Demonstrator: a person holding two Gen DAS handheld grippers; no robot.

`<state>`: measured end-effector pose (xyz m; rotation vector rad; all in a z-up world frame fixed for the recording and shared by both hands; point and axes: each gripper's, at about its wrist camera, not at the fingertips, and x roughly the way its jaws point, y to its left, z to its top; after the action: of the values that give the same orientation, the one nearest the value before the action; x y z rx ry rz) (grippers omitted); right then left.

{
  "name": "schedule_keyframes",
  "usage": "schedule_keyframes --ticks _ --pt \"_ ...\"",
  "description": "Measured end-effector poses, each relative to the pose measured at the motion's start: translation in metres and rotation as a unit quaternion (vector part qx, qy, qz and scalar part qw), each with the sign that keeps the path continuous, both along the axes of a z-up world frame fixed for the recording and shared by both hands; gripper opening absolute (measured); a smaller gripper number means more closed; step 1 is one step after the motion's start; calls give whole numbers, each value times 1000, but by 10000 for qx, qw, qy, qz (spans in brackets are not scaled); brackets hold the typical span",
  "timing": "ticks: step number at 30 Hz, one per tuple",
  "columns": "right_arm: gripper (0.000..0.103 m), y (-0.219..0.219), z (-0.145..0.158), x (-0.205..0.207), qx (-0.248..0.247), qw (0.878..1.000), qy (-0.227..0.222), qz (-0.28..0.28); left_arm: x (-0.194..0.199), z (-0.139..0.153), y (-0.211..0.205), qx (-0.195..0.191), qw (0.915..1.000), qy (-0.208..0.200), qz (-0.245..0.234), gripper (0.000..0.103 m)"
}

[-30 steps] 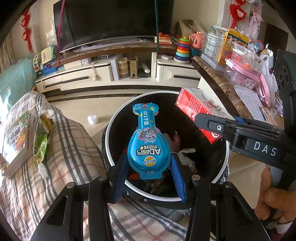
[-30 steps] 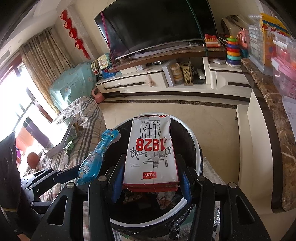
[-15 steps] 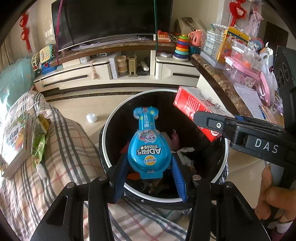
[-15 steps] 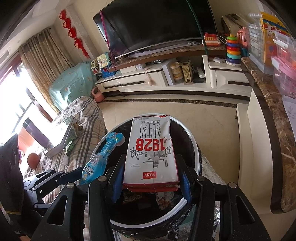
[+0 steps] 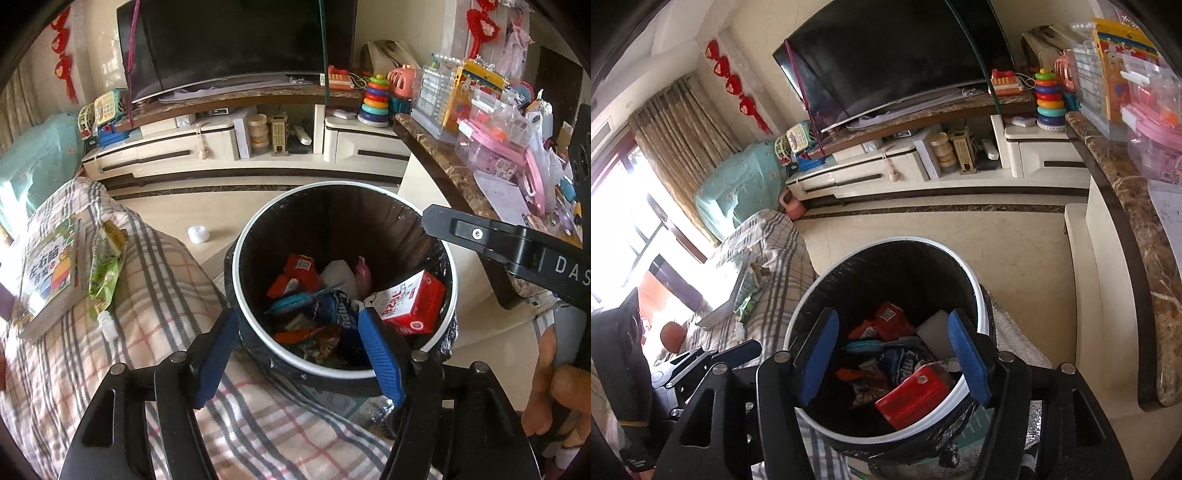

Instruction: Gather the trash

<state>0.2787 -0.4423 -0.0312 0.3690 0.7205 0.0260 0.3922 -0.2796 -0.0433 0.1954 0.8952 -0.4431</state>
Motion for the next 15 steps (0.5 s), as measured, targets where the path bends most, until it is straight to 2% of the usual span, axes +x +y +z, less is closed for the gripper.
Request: schedule_keyframes --ticks 9,15 --pt "69 11 14 -24 70 9999 -156 4 -33 8 34 -386 9991 7 190 71" --pt "82 25 14 -52 175 9993 -316 46 -69 8 69 -655 9970 -5 412 71"
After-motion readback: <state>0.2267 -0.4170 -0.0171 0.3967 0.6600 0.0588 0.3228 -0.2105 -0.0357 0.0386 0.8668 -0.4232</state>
